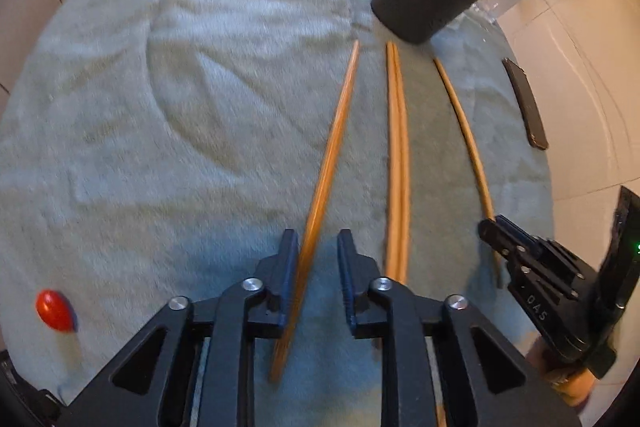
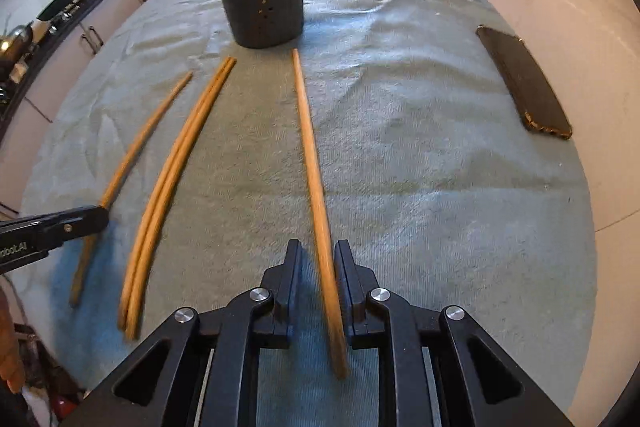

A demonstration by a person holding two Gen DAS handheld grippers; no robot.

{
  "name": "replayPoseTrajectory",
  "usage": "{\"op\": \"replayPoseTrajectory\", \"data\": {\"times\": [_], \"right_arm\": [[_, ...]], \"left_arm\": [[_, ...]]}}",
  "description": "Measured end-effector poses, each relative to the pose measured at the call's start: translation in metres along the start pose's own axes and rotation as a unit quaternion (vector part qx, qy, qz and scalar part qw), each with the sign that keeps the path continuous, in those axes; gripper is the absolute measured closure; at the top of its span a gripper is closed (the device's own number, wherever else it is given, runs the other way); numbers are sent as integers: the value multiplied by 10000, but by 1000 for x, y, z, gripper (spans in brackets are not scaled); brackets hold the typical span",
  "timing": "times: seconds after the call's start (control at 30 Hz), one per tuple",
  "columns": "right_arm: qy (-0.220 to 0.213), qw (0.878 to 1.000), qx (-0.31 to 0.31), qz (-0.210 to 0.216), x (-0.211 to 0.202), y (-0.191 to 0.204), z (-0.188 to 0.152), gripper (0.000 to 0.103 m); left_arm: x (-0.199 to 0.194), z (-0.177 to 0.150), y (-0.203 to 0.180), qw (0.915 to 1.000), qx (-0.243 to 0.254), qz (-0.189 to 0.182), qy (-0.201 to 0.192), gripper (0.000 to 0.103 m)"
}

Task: Organize utensils
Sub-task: 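Grasp a chopstick with the left tool while the right tool grasps another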

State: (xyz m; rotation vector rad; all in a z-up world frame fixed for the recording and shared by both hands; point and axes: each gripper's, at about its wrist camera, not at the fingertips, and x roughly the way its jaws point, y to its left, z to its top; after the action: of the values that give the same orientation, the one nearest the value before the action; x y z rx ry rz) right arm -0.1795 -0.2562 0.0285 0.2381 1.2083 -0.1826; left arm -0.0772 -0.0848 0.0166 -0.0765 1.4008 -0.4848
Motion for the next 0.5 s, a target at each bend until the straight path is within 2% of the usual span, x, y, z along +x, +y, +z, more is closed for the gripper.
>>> {"op": "replayPoseTrajectory", "data": {"times": [0.03, 0.07, 0.17, 0.33, 0.5], "right_arm": [[17, 9999, 15, 125, 0, -2, 1, 72], [-5, 9999, 11, 171, 1, -4, 4, 71], [-156, 9998, -74, 51, 3, -4, 15, 71], [-170, 9997, -147, -25, 14, -3, 37, 71], [-262, 9995, -168, -97, 25, -1, 64, 71]], "left_arm": [[0, 0, 0, 10000, 1, -10, 24, 79], [-1, 2, 0, 10000, 21, 29, 8, 79], [-3, 10, -3, 9994, 97, 309, -154, 78], [11, 37, -16, 9974, 293, 631, -200, 78], [22, 64, -35, 9956, 543, 749, -121, 78]]}}
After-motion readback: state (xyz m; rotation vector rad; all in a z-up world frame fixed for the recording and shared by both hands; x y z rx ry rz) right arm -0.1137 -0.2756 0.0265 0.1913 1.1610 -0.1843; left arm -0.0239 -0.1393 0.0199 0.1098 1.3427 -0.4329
